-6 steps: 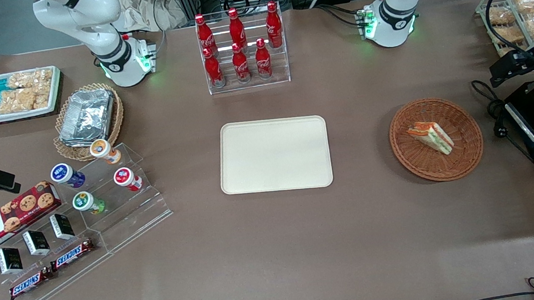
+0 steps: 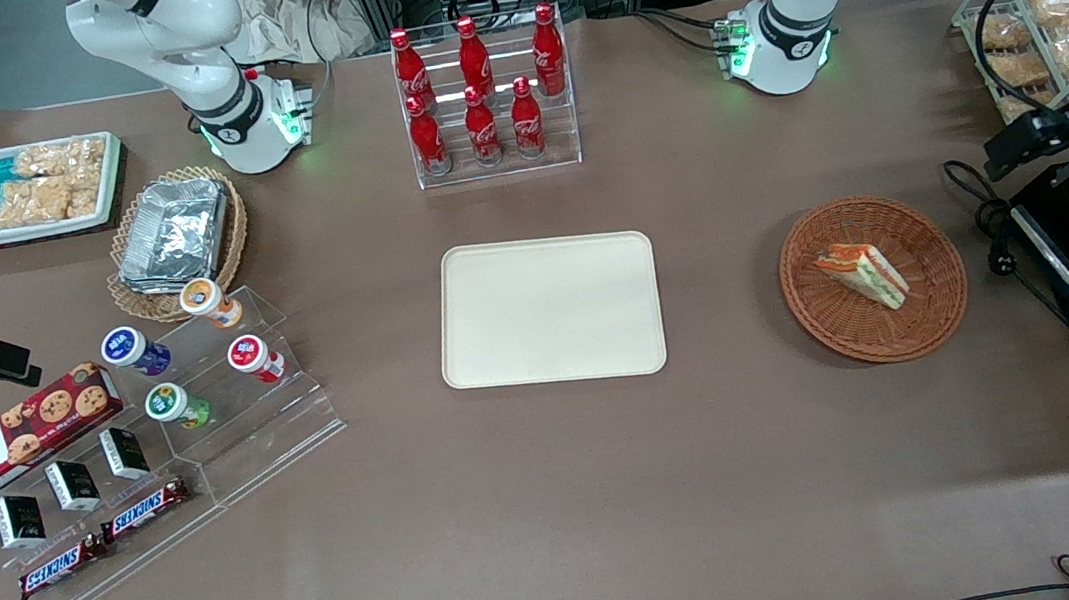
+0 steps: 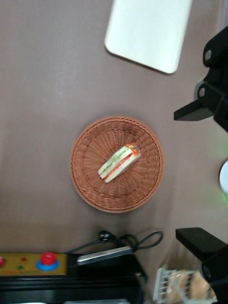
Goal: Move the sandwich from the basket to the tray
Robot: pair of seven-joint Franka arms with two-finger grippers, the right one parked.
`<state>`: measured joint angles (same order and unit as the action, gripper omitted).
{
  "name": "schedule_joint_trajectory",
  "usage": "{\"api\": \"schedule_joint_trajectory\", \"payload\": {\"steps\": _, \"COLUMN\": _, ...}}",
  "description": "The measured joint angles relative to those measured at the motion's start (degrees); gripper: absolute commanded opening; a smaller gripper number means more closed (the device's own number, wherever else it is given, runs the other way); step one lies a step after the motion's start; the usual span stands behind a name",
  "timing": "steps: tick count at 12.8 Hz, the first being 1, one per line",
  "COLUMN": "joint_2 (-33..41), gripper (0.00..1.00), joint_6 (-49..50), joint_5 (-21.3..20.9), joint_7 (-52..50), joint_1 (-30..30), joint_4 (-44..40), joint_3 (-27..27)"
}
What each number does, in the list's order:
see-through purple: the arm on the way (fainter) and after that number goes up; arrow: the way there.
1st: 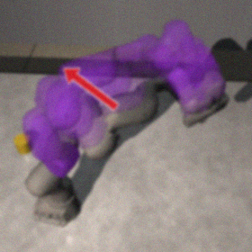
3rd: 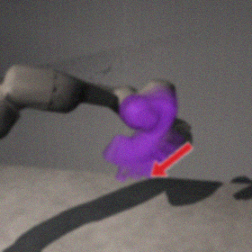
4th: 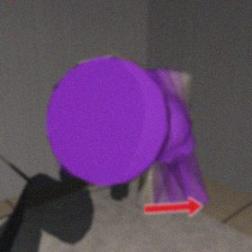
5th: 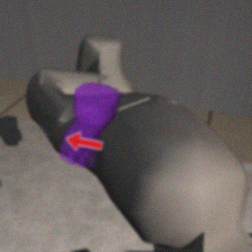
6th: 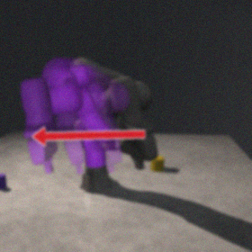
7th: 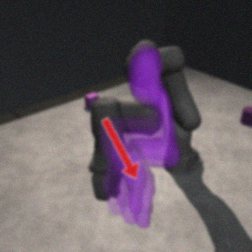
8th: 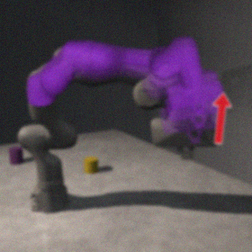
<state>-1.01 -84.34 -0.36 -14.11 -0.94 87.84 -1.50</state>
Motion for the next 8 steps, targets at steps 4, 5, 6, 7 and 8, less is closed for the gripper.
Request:
{"api": "schedule_joint_trajectory", "payload": {"steps": 4, "joint_2": 1.48, "gripper": 1.0, "joint_6": -3.88, "joint_5": -0.53, "joint_7": -16.51, "joint_1": -0.01, "joint_4": 7.98, "joint_3": 0.04}}
{"api": "schedule_joint_trajectory", "payload": {"steps": 5, "joint_2": 2.75, "gripper": 1.0, "joint_6": -7.66, "joint_5": -0.54, "joint_7": -21.38, "joint_1": 0.0, "joint_4": 11.8, "joint_3": 0.03}}
{"api": "schedule_joint_trajectory", "payload": {"steps": 6, "joint_2": 4.28, "gripper": 1.0, "joint_6": -12.32, "joint_5": -0.54, "joint_7": -25.5, "joint_1": 0.01, "joint_4": 16.42, "joint_3": 0.0}}
{"api": "schedule_joint_trajectory", "payload": {"steps": 7, "joint_2": 5.78, "gripper": 1.0, "joint_6": -17.52, "joint_5": -0.54, "joint_7": -29.78, "joint_1": 0.02, "joint_4": 21.52, "joint_3": -0.03}}
{"api": "schedule_joint_trajectory", "payload": {"steps": 8, "joint_2": 6.83, "gripper": 1.0, "joint_6": -22.71, "joint_5": -0.52, "joint_7": -34.18, "joint_1": 0.04, "joint_4": 26.36, "joint_3": -0.1}}
